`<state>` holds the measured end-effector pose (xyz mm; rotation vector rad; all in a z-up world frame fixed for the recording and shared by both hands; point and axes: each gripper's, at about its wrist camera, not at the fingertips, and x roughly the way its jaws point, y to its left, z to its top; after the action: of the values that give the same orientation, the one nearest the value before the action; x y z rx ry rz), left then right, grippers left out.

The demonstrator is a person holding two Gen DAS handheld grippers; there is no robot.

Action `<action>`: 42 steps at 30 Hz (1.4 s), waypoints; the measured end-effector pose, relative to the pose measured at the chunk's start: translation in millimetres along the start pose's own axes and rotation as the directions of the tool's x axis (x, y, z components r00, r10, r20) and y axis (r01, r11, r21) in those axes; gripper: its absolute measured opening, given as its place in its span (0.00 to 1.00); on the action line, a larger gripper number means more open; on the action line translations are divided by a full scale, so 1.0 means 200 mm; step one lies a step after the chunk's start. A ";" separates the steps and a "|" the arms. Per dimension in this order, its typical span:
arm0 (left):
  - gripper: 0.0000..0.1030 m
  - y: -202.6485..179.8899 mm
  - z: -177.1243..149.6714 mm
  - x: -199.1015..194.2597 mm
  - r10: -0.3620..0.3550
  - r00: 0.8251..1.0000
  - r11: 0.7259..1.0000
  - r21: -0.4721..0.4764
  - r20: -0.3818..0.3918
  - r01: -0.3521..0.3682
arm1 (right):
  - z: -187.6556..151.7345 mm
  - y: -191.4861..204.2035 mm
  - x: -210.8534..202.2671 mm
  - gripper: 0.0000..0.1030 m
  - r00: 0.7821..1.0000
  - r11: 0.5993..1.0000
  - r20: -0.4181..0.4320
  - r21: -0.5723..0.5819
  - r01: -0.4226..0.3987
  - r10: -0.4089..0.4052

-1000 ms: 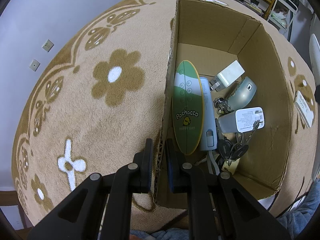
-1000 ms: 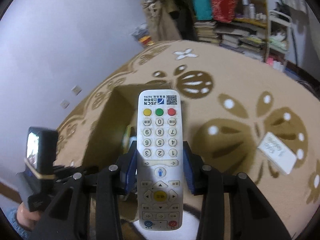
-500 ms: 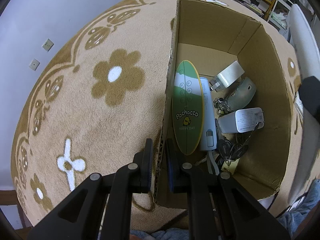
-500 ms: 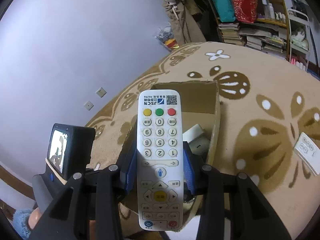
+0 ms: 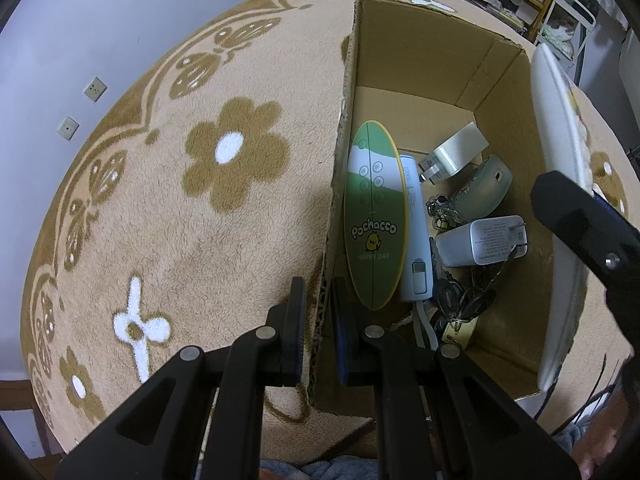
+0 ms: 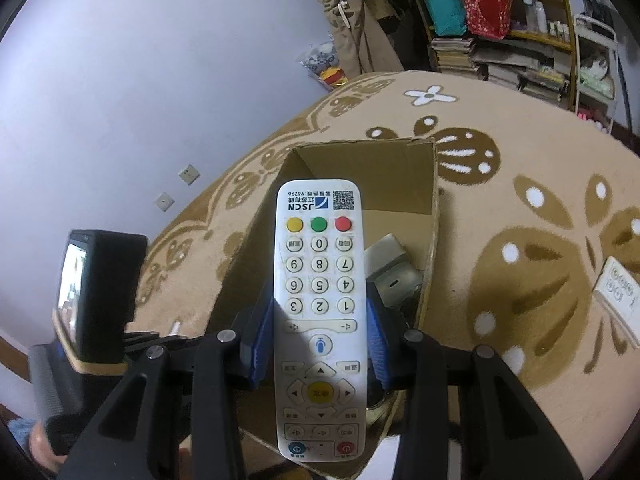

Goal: Organize rigid objects
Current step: 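Carry the white JSCN remote into the box and release it, then return the right gripper to the rug and grasp the white Midea remote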

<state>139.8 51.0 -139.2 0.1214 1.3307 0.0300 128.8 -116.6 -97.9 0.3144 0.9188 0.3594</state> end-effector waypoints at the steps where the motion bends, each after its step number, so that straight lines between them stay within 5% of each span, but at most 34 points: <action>1: 0.12 0.00 0.00 0.00 -0.001 1.000 1.000 -0.001 0.000 0.001 | -0.01 0.00 0.00 0.43 1.000 1.000 -0.001 -0.007 0.008 -0.008; 13: 0.12 0.00 0.00 0.00 -0.002 1.000 1.000 0.000 0.000 0.002 | -0.02 -0.02 0.05 0.43 1.000 1.000 -0.024 0.021 0.012 -0.012; 27: 0.12 0.01 0.00 -0.01 -0.013 1.000 1.000 -0.008 0.007 0.013 | 0.05 -0.05 -0.11 0.45 0.997 0.999 0.062 0.021 0.037 -0.038; 31: 0.12 0.00 0.00 -0.01 -0.006 1.000 1.000 -0.002 0.008 0.006 | 0.09 -0.12 -0.20 0.72 0.990 0.995 0.095 0.014 0.103 -0.104; 37: 0.12 0.00 0.00 -0.01 -0.004 1.000 1.000 0.000 0.007 0.004 | 0.11 -0.32 -0.28 0.95 0.974 0.977 0.097 0.095 0.193 -0.202; 42: 0.12 0.00 0.00 -0.01 -0.009 1.000 1.000 -0.001 0.007 0.009 | 0.11 -0.53 -0.28 1.00 0.969 0.958 0.052 0.172 0.228 -0.240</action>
<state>139.2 50.6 -137.6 0.1151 1.3244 0.0228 133.6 -237.6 -88.8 0.3639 0.9051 0.0526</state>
